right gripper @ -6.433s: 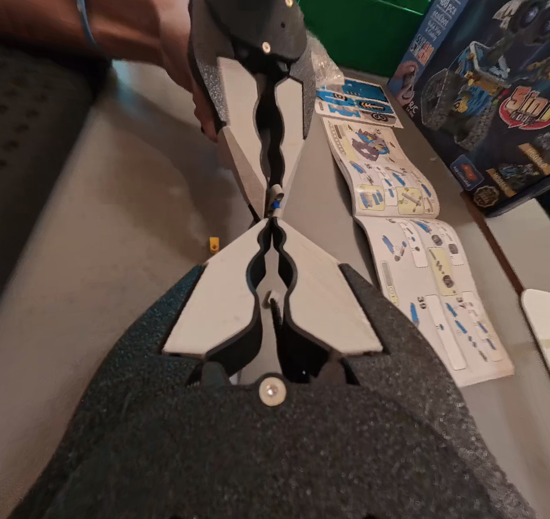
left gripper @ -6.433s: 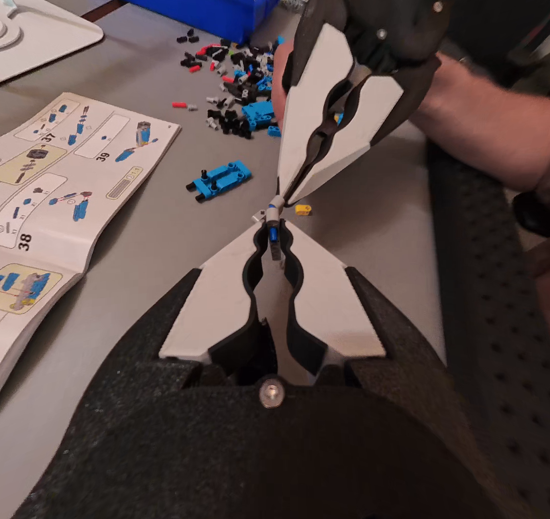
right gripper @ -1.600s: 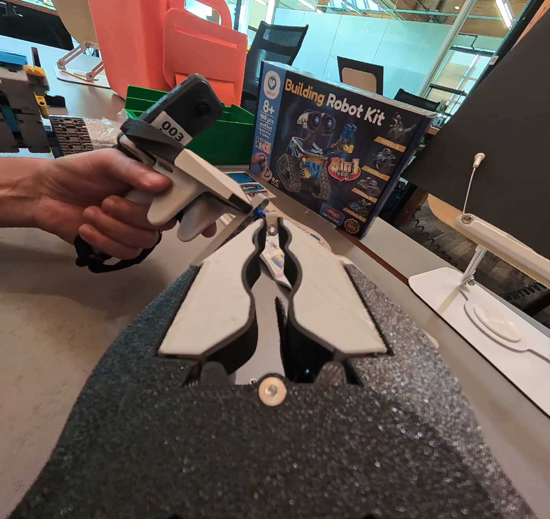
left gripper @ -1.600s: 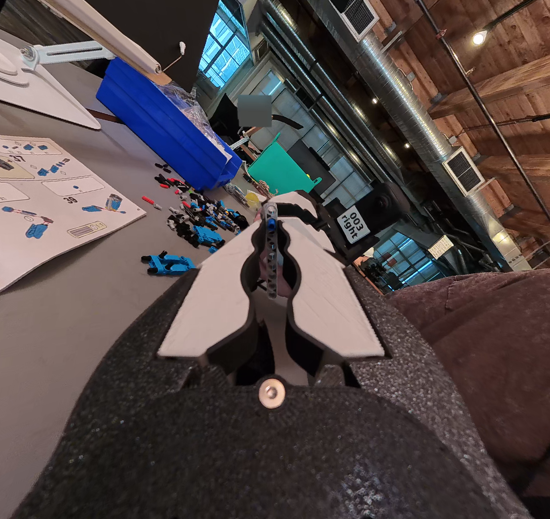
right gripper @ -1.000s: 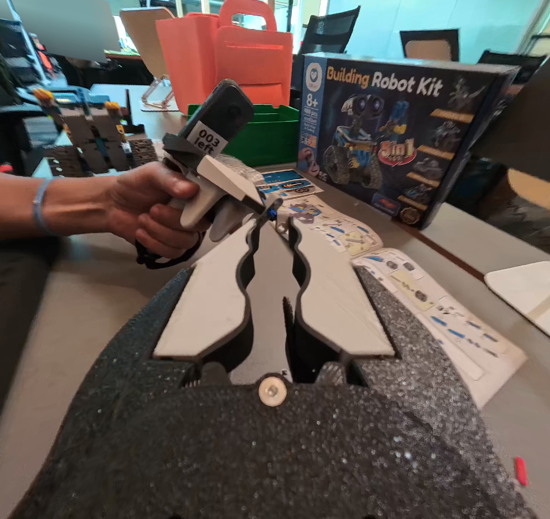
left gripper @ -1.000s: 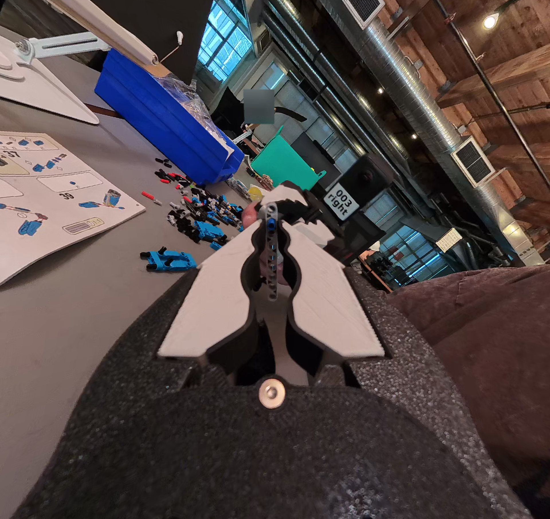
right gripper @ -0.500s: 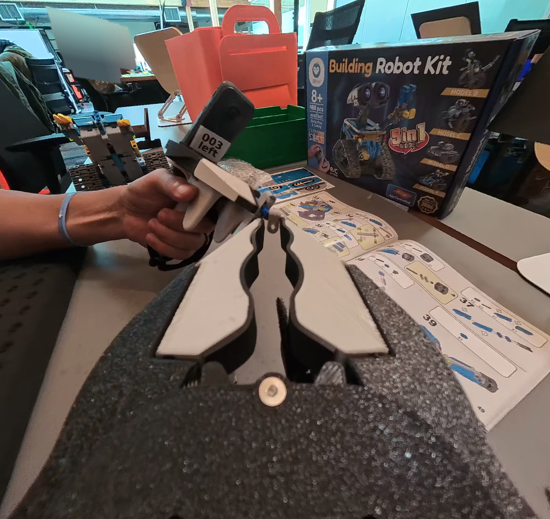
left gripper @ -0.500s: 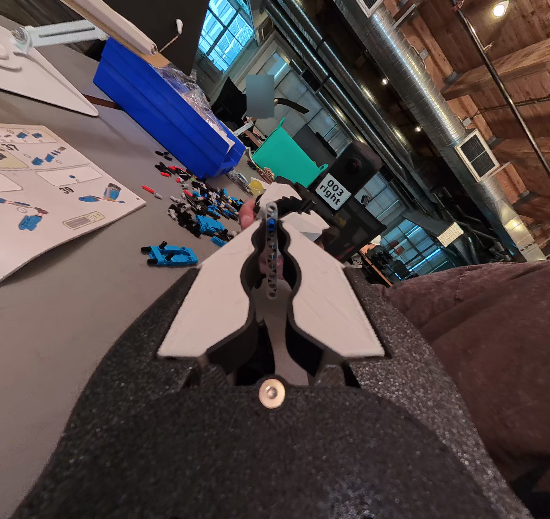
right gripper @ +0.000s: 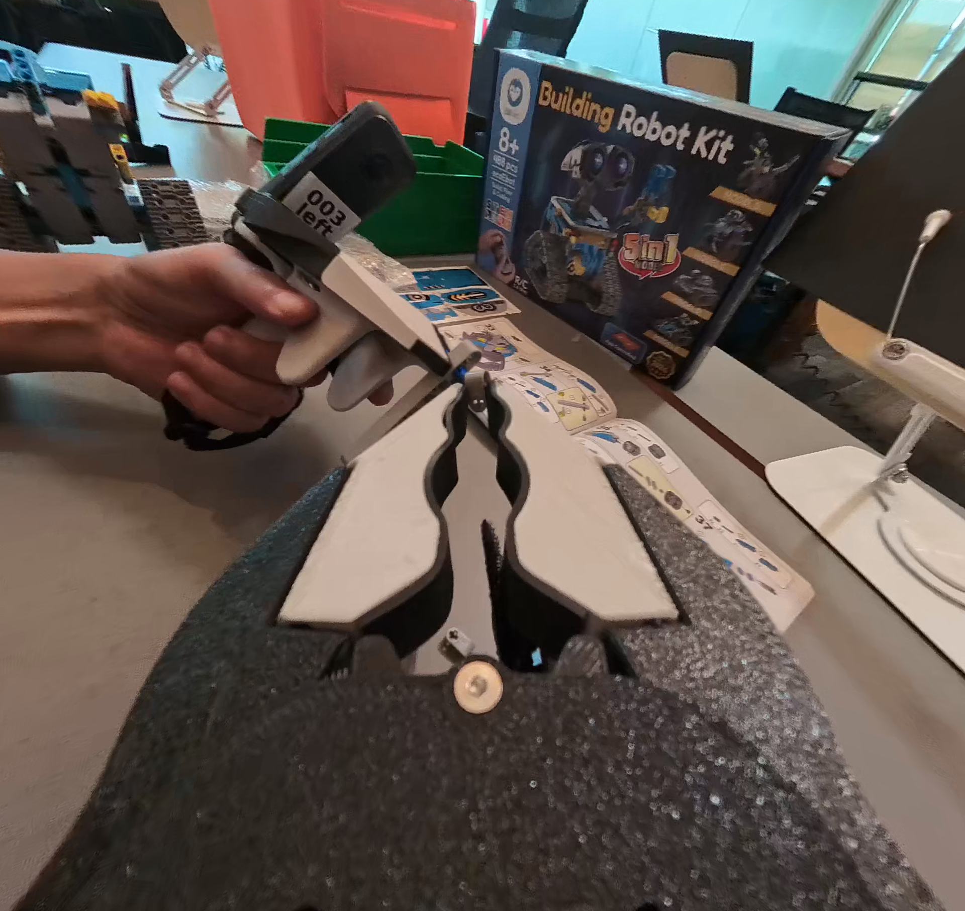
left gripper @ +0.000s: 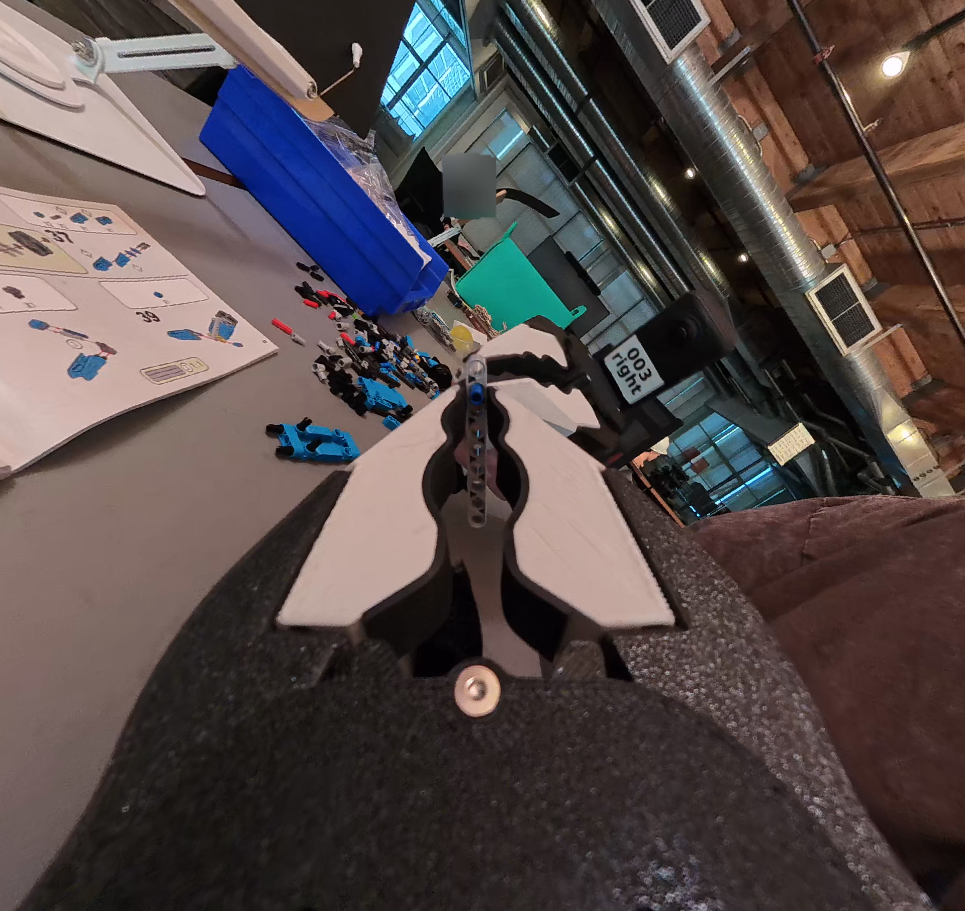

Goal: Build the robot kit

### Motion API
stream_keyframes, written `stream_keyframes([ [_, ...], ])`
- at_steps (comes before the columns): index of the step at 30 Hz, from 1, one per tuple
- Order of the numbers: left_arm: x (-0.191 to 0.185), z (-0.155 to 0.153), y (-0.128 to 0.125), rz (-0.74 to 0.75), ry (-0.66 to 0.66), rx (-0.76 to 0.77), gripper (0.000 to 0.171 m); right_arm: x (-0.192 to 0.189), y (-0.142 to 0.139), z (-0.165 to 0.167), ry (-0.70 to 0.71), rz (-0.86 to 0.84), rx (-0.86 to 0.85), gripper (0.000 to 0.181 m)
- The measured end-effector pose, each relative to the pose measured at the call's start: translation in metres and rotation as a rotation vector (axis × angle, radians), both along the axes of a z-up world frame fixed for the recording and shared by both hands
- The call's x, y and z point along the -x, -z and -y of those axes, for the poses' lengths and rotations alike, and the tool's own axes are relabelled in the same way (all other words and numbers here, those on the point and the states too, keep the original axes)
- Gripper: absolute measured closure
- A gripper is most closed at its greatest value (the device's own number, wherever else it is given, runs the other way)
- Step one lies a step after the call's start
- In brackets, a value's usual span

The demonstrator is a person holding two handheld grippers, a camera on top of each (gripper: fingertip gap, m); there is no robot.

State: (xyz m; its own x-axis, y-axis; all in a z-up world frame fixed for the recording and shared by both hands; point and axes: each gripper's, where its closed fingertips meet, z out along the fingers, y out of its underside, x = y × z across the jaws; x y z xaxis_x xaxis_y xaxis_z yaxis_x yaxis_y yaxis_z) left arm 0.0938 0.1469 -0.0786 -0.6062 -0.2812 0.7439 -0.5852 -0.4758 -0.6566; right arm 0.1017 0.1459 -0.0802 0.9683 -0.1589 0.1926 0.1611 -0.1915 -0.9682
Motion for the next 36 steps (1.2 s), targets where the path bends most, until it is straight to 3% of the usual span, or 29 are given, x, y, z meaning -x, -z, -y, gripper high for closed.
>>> stream_keyframes([
  [11, 0.0, -0.002, -0.025, -0.067, 0.018, 0.42, 0.165, 0.001, -0.026, 0.0, 0.173, 0.204, -0.136, 0.175],
  [23, 0.007, 0.002, -0.038, -0.084, 0.07, 0.569, 0.166, 0.011, -0.038, 0.002, 0.218, 0.416, -0.166, 0.177],
  [27, 0.01, 0.002, -0.037, -0.047, 0.077, 0.48, 0.166, 0.013, -0.038, 0.001, 0.191, 0.444, -0.147, 0.176],
  [29, 0.009, 0.003, -0.034, -0.025, 0.065, 0.403, 0.166, 0.013, -0.036, 0.001, 0.147, 0.405, -0.148, 0.176],
  [31, 0.006, -0.001, -0.03, -0.005, 0.046, 0.33, 0.166, 0.011, -0.028, 0.0, 0.06, 0.227, -0.133, 0.176],
  [34, 0.004, -0.006, -0.027, 0.016, 0.035, 0.274, 0.165, 0.016, -0.022, 0.005, -0.104, -0.051, -0.132, 0.146],
  [36, 0.008, -0.001, -0.024, -0.011, 0.082, 0.255, 0.165, 0.012, -0.02, 0.011, -0.131, -0.119, -0.124, 0.151],
])
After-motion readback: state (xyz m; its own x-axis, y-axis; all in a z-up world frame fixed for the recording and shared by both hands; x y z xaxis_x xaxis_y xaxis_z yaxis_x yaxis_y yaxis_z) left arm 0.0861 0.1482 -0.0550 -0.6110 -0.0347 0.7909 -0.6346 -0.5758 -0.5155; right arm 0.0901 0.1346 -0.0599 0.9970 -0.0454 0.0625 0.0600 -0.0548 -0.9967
